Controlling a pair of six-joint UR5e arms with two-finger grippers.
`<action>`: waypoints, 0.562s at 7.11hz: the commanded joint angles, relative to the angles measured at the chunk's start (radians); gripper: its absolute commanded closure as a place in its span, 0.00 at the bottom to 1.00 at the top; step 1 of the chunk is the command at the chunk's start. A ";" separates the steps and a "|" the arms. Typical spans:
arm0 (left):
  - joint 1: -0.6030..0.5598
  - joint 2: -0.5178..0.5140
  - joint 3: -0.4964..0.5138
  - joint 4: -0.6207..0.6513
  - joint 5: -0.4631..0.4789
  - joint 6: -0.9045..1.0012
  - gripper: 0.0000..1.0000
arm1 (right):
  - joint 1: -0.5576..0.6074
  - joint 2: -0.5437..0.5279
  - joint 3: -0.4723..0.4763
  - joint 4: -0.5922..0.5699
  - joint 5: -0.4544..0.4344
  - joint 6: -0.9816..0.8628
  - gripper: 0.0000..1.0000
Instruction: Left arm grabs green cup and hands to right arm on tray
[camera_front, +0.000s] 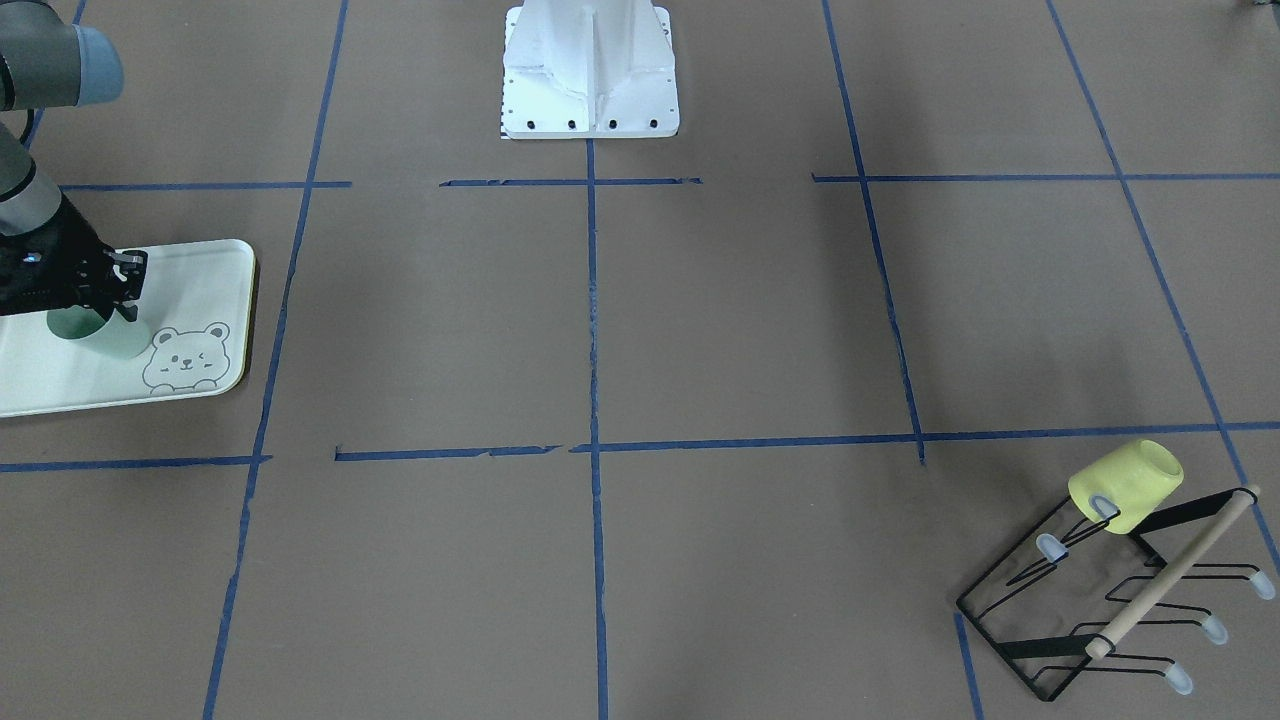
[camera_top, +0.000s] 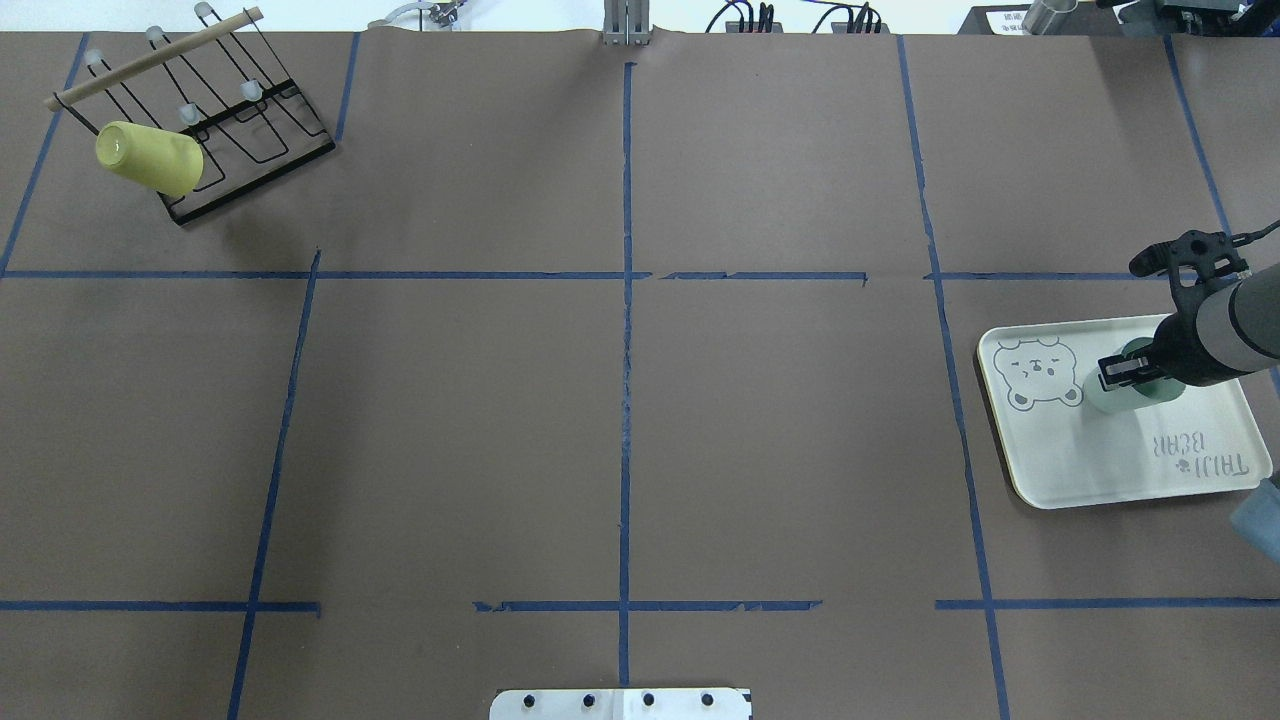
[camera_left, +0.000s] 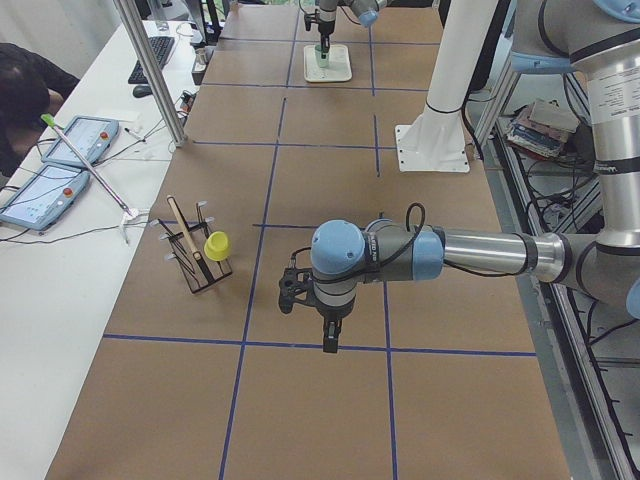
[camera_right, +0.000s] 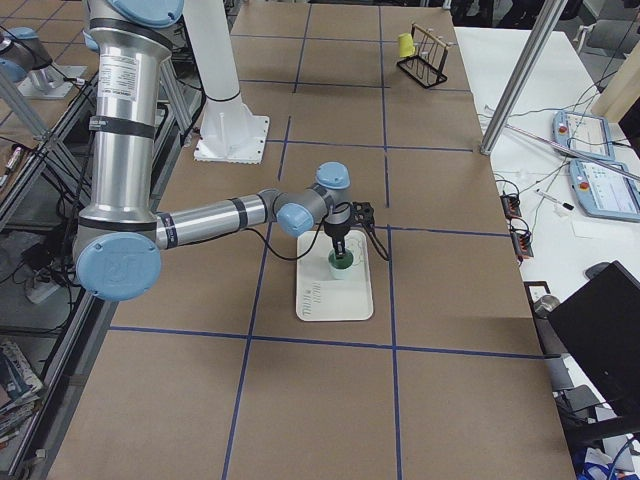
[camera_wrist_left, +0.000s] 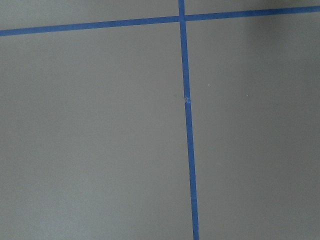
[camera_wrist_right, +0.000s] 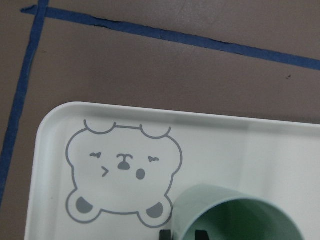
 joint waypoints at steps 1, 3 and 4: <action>0.002 -0.001 0.000 0.000 -0.003 0.000 0.00 | 0.005 0.008 0.033 -0.013 0.013 -0.008 0.00; 0.002 -0.003 0.002 -0.023 0.000 0.007 0.00 | 0.151 0.004 0.056 -0.084 0.144 -0.110 0.00; 0.002 -0.001 0.012 -0.041 0.003 0.010 0.00 | 0.254 0.002 0.073 -0.174 0.190 -0.284 0.00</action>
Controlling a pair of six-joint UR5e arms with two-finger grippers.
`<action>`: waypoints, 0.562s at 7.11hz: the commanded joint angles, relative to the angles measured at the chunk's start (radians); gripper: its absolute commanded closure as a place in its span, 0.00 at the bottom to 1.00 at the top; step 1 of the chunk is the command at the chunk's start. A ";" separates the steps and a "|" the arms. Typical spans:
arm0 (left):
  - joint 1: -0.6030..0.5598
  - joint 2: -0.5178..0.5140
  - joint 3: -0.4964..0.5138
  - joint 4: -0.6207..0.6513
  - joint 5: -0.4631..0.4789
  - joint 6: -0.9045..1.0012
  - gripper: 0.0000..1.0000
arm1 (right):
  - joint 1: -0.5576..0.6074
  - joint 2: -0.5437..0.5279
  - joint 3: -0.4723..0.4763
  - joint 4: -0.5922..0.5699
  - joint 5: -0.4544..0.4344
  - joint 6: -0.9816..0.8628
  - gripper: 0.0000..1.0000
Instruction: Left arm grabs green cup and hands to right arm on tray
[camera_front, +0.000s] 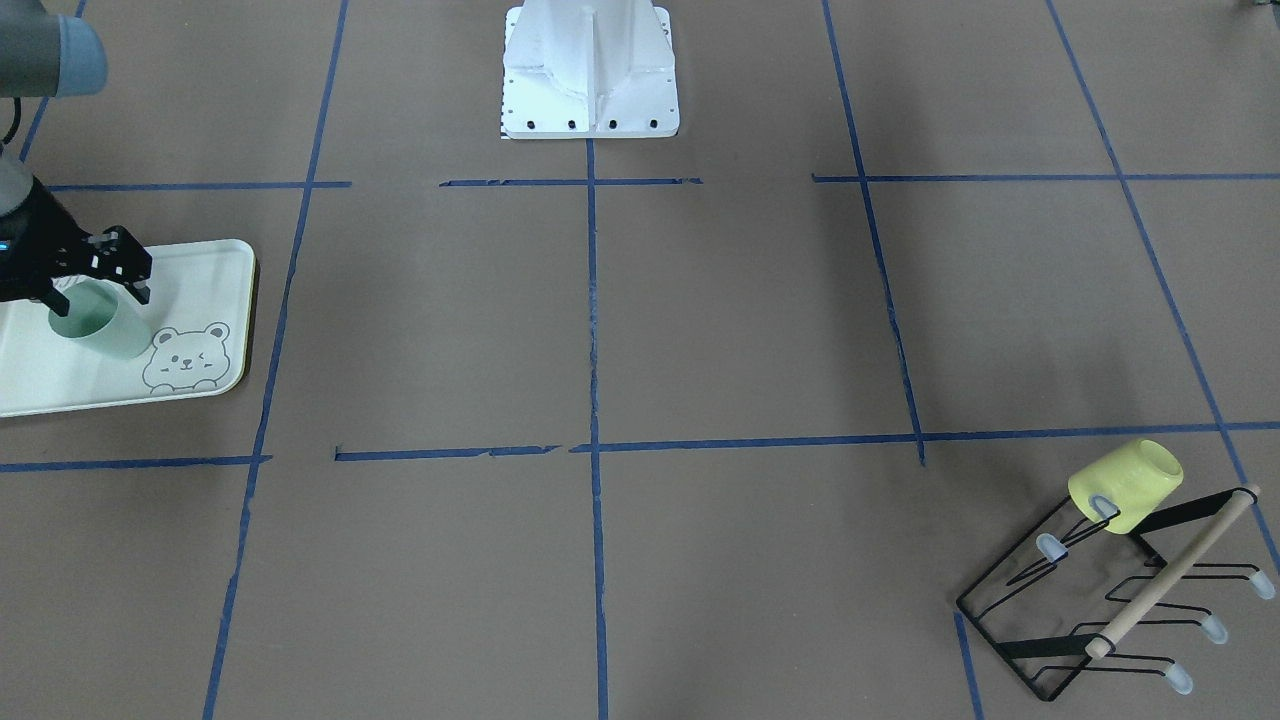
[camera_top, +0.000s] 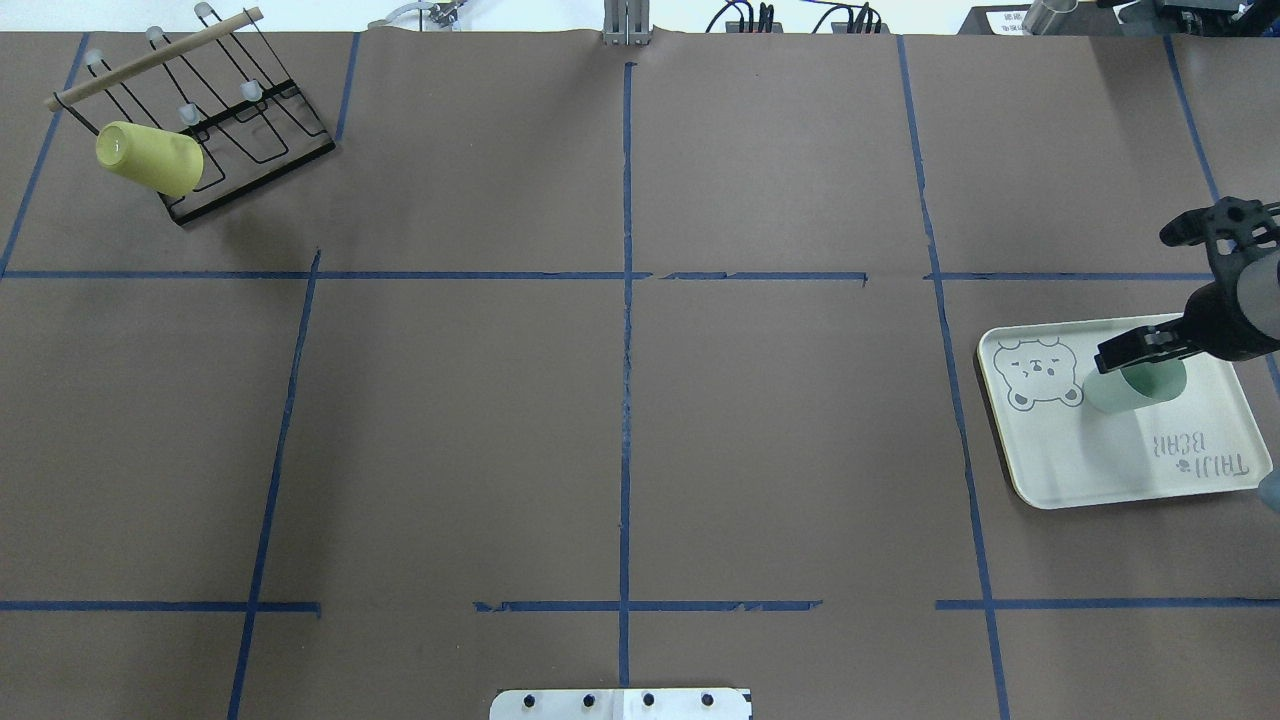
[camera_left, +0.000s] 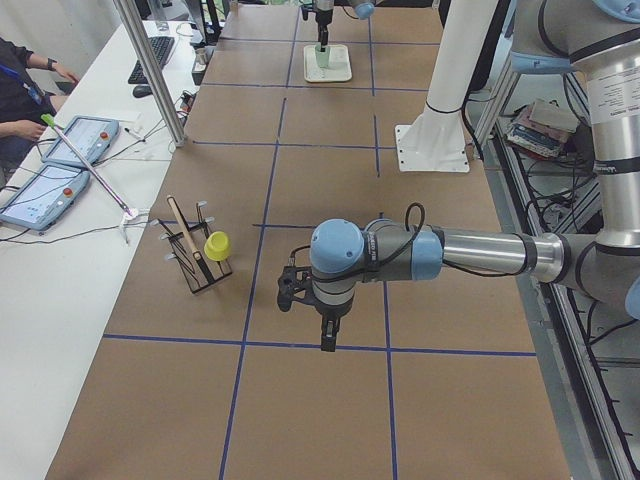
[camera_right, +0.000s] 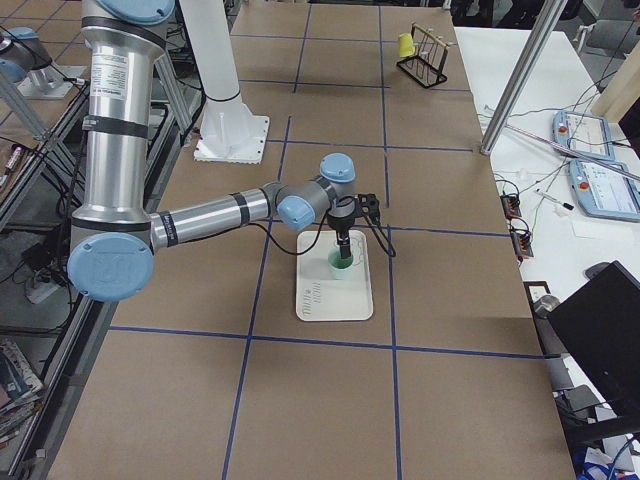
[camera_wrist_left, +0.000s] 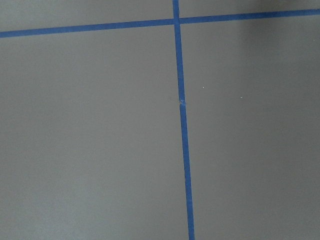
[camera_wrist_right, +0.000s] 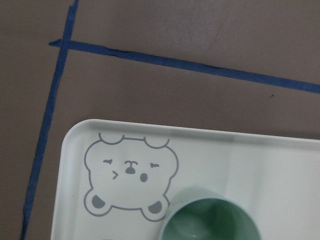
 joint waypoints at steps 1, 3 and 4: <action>0.002 0.001 0.013 -0.021 0.005 0.004 0.00 | 0.209 -0.007 0.061 -0.225 0.074 -0.325 0.00; 0.002 0.002 0.014 -0.018 0.003 0.004 0.00 | 0.388 -0.013 0.105 -0.529 0.094 -0.734 0.00; 0.002 0.002 0.013 -0.021 0.008 0.007 0.00 | 0.442 -0.102 0.099 -0.541 0.149 -0.791 0.00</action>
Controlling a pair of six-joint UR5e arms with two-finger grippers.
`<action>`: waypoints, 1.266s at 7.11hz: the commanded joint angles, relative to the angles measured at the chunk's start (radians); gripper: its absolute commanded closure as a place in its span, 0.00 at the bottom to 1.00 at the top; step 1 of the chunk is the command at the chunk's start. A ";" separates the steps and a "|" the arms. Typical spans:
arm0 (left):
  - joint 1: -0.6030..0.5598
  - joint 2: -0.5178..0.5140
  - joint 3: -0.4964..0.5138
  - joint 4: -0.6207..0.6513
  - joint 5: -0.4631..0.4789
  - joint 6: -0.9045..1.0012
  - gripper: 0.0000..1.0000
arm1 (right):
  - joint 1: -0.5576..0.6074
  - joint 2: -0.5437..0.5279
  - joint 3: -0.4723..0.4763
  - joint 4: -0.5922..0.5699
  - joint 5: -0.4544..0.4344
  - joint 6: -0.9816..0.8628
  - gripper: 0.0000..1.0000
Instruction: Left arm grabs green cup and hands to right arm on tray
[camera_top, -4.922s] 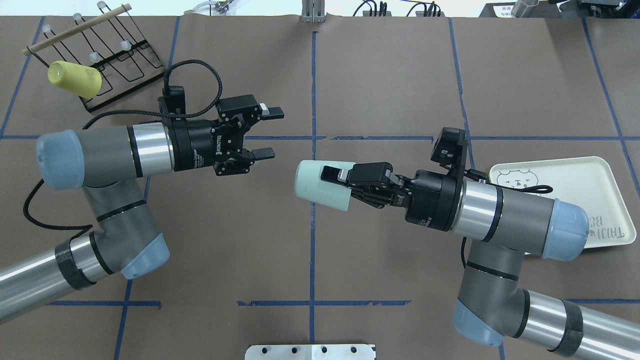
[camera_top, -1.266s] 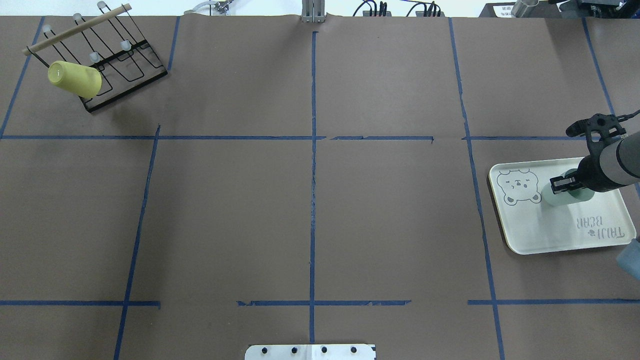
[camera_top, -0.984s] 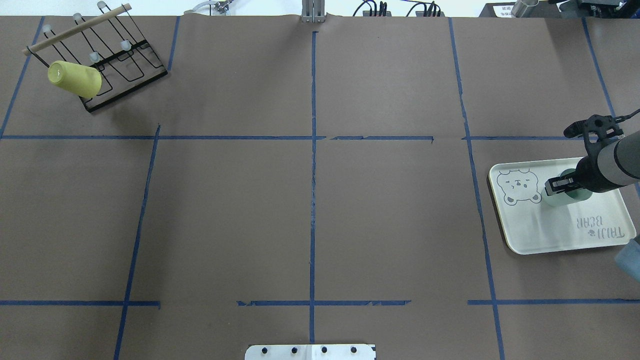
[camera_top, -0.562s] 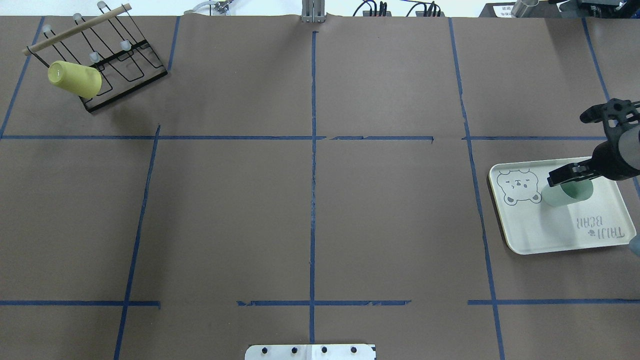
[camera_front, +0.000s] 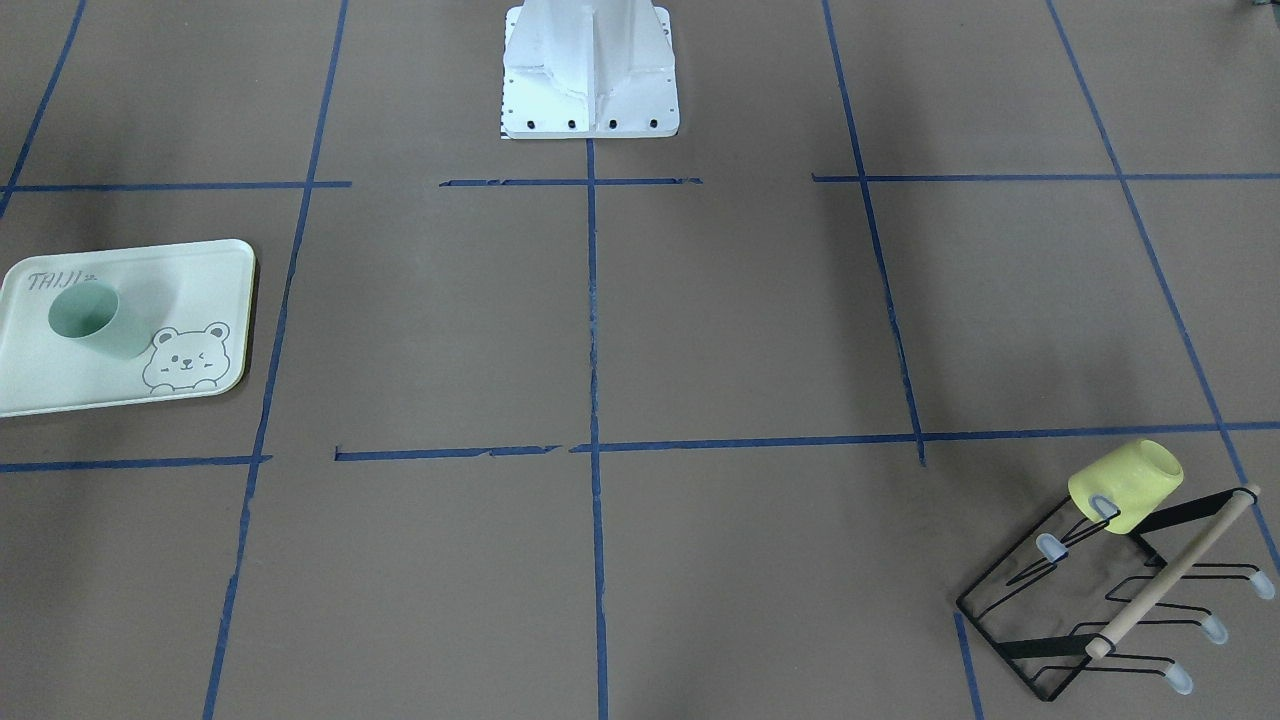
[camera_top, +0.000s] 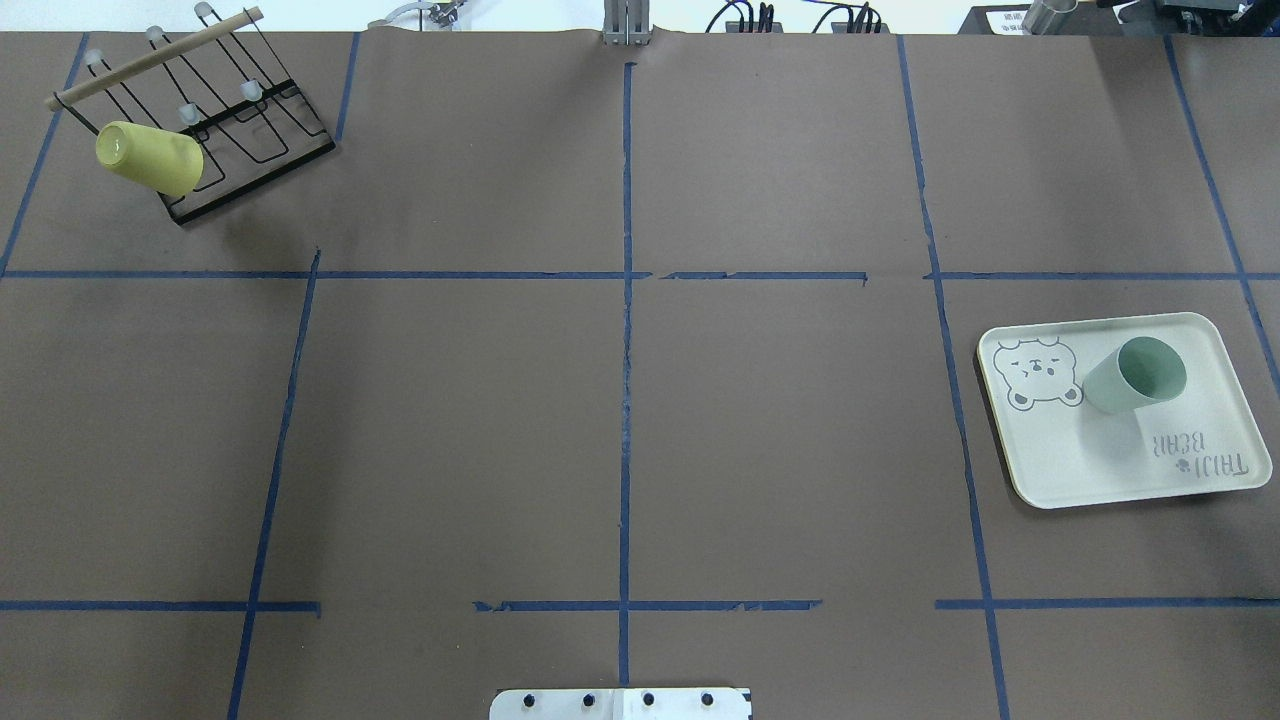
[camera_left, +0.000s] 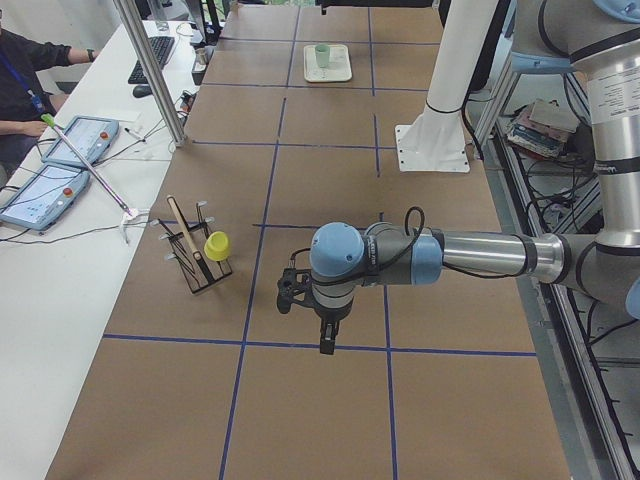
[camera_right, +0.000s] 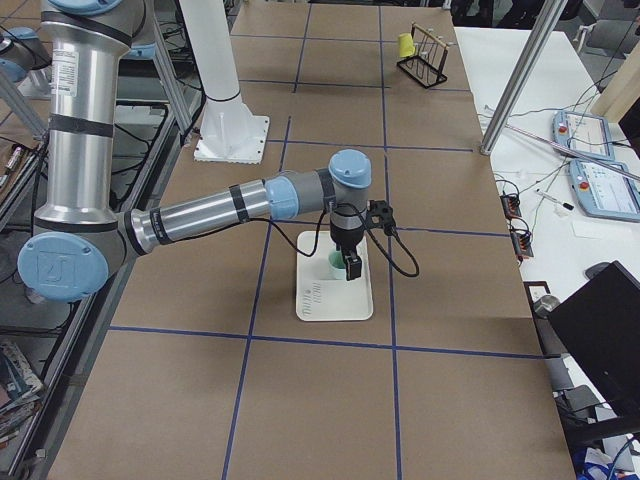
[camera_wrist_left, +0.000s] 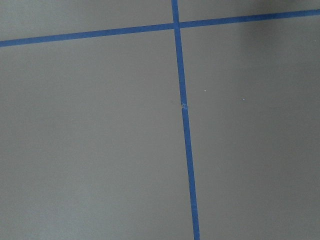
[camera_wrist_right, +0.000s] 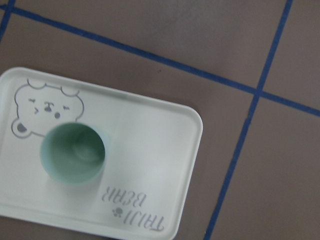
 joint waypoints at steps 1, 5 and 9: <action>0.000 0.004 0.007 -0.012 0.004 -0.001 0.00 | 0.136 -0.104 0.001 -0.080 0.099 -0.137 0.00; 0.000 0.004 0.007 -0.012 0.007 0.005 0.00 | 0.158 -0.111 -0.031 -0.080 0.099 -0.118 0.00; 0.000 0.005 0.003 -0.012 0.007 0.004 0.00 | 0.157 -0.106 -0.031 -0.078 0.101 -0.118 0.00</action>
